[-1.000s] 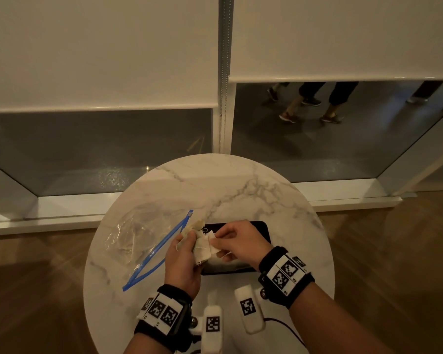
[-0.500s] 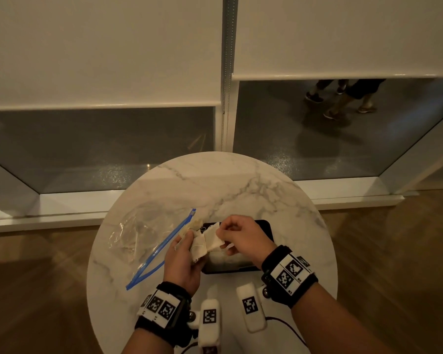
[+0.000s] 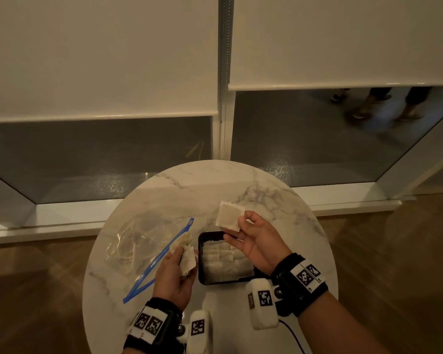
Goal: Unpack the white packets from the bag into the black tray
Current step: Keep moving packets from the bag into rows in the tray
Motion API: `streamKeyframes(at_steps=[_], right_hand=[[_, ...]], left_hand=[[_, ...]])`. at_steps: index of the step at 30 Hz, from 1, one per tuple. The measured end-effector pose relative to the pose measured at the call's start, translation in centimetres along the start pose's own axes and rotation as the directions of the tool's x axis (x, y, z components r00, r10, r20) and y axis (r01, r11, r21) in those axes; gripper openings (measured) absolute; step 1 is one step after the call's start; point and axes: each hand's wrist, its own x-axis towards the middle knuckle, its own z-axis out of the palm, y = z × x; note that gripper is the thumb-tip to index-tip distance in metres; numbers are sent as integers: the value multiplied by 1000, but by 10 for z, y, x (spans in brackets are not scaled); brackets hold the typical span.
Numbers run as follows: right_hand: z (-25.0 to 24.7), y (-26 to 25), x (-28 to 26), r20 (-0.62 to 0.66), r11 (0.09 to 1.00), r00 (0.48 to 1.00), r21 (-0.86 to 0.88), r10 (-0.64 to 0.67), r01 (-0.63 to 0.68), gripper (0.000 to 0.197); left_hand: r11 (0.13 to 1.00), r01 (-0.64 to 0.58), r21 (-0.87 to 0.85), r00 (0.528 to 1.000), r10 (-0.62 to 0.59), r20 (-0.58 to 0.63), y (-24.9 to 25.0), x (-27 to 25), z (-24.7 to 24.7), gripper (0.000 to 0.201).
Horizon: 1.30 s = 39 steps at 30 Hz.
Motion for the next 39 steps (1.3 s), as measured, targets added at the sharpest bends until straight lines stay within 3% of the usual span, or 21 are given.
streamKeyframes(at_steps=[3, 6, 11, 14, 17, 20, 25, 29, 32, 35, 39], right_hand=[[-10, -2, 5, -85, 966, 992, -249, -98, 74, 7], [-31, 0, 14, -123, 816, 975, -572, -187, 84, 20], [-65, 9, 27, -315, 793, 935, -606, -165, -64, 19], [-89, 22, 35, -371, 606, 909, -772, -187, -191, 21], [-111, 39, 41, -373, 332, 916, -891, -145, -310, 19], [-120, 52, 46, -383, 157, 918, -917, -104, -366, 20], [-119, 60, 52, -388, 35, 919, -922, -69, -386, 17], [-111, 61, 56, -348, -152, 936, -923, -53, -352, 11], [-109, 64, 60, -321, -275, 947, -907, -37, -318, 18], [-107, 64, 63, -322, -351, 946, -881, -44, -317, 24], [-106, 62, 63, -298, -373, 952, -877, -72, -303, 30]], left_hand=[[1000, -4, 3, 1000, 4, 0, 0, 0, 0, 15], [1000, -5, -2, 1000, 5, 6, 0, -3, -1, 13], [1000, -24, -1, 1000, 24, -1, -6, -2, -12, 26], [999, -39, -37, 998, 37, -49, -9, -1, -20, 45], [999, -30, -13, 997, 29, -70, -9, -3, -23, 40], [1000, 1, 1, 998, -1, -66, -8, -1, -25, 29], [1000, -4, -7, 997, 4, -81, -4, -5, -22, 16], [1000, -19, -12, 996, 18, -91, -3, -7, -19, 11], [999, -31, -15, 995, 30, -100, -3, -7, -18, 11], [999, -29, -17, 994, 27, -108, -4, -7, -17, 13], [1000, -14, -24, 996, 12, -92, -5, -5, -15, 12]])
